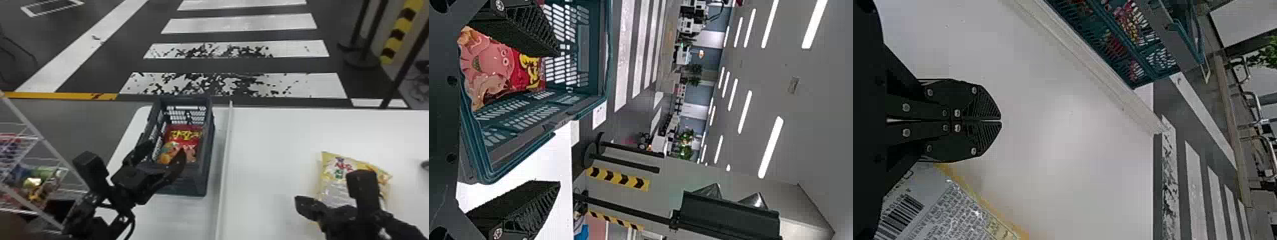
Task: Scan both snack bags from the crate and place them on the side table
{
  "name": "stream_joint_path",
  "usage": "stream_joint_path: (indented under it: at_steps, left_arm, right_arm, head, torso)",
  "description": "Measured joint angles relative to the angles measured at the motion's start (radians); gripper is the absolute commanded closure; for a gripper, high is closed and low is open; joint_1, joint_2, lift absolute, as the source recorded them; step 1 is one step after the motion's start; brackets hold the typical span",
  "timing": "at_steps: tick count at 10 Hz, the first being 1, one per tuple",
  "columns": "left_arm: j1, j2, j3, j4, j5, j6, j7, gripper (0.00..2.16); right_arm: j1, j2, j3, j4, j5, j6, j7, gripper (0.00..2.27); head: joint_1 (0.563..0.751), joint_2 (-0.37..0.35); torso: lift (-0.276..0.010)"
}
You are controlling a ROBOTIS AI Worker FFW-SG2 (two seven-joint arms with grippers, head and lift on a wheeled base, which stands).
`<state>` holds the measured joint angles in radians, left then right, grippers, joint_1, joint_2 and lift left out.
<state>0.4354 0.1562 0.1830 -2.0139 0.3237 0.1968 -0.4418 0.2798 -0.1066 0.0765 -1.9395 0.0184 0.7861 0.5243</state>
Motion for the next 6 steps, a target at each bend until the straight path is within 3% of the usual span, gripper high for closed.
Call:
stream_joint_path:
  at_steps: [6]
  left_arm:
    - [-0.008,-0.001,-0.004,0.012,0.001,-0.001,0.000,0.08]
  right_arm:
    - [0.037,-0.002,-0.019,-0.046,0.077,0.063,-0.001,2.26]
  head:
    - [0.695,0.127]
  torso:
    - [-0.095]
